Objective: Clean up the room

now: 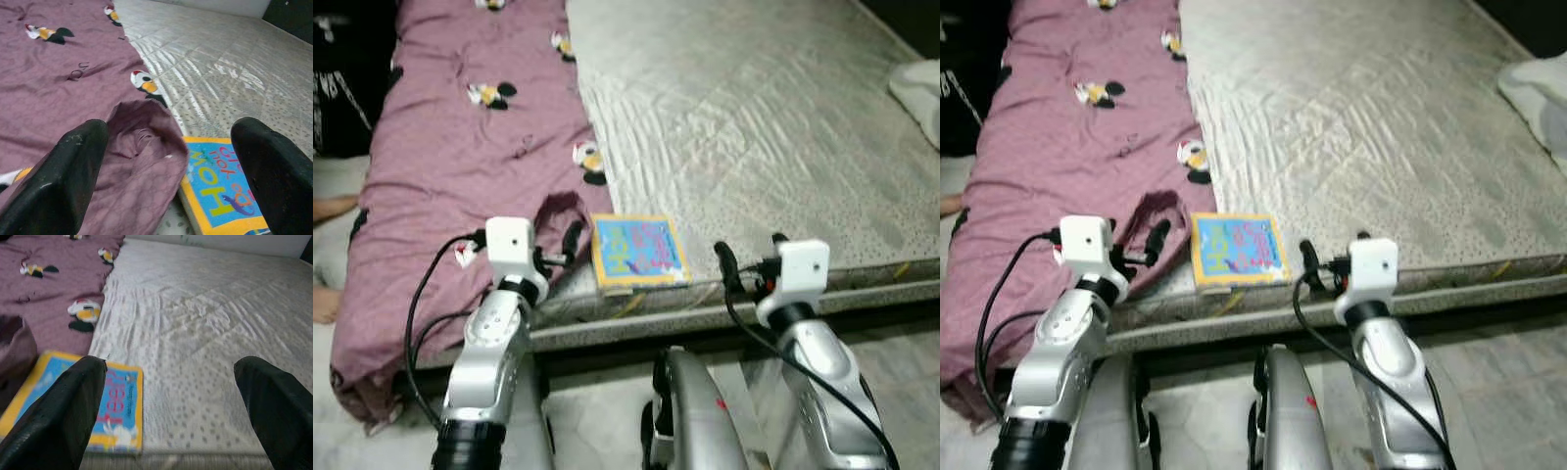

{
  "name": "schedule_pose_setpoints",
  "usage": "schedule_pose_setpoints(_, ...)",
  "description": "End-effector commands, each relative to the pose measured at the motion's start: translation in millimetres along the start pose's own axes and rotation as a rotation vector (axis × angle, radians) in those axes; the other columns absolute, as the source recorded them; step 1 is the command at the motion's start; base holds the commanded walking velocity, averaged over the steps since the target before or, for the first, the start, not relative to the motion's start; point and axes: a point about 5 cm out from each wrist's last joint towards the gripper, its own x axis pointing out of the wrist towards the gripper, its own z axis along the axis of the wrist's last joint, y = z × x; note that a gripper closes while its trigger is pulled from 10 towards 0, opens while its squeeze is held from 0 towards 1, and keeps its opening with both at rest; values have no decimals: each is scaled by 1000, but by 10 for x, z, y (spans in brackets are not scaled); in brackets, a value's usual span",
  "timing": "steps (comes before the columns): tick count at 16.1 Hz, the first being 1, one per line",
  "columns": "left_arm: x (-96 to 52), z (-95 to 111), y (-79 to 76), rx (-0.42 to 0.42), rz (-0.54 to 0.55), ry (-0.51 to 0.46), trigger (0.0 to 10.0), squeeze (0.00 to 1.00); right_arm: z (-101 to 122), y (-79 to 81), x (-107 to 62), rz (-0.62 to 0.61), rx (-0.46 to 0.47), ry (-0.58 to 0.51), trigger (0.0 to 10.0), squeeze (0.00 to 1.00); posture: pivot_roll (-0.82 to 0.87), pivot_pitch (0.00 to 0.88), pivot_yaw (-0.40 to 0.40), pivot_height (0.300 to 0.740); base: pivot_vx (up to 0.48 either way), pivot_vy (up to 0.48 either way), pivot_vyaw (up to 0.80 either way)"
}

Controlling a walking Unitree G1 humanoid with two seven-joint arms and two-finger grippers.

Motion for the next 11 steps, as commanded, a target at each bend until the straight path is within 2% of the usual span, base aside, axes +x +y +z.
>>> schedule_pose_setpoints(1, 38, 25, -5, -12, 8, -13, 10000, 0, 50, -80, -33, -20, -18, -12, 10000, 0, -79, 149, -62, 576, 0, 0, 0)
schedule_pose_setpoints(2, 51, 35, -4, -11, 8, -17, 10000, 0, 55, -90, -37, -21, -22, -11, 10000, 0, -87, 150, -67, 576, 0, 0, 0)
schedule_pose_setpoints(10, 61, 25, -6, -15, 11, -20, 10000, 0, 84, -41, -16, -10, -19, -18, 10000, 0, -86, 153, -66, 576, 267, 0, 0)
schedule_pose_setpoints(11, 73, 6, -13, -21, 19, -3, 10000, 0, 85, -45, -16, -11, -20, -18, 10000, 0, -86, 153, -66, 576, 0, 0, 0)
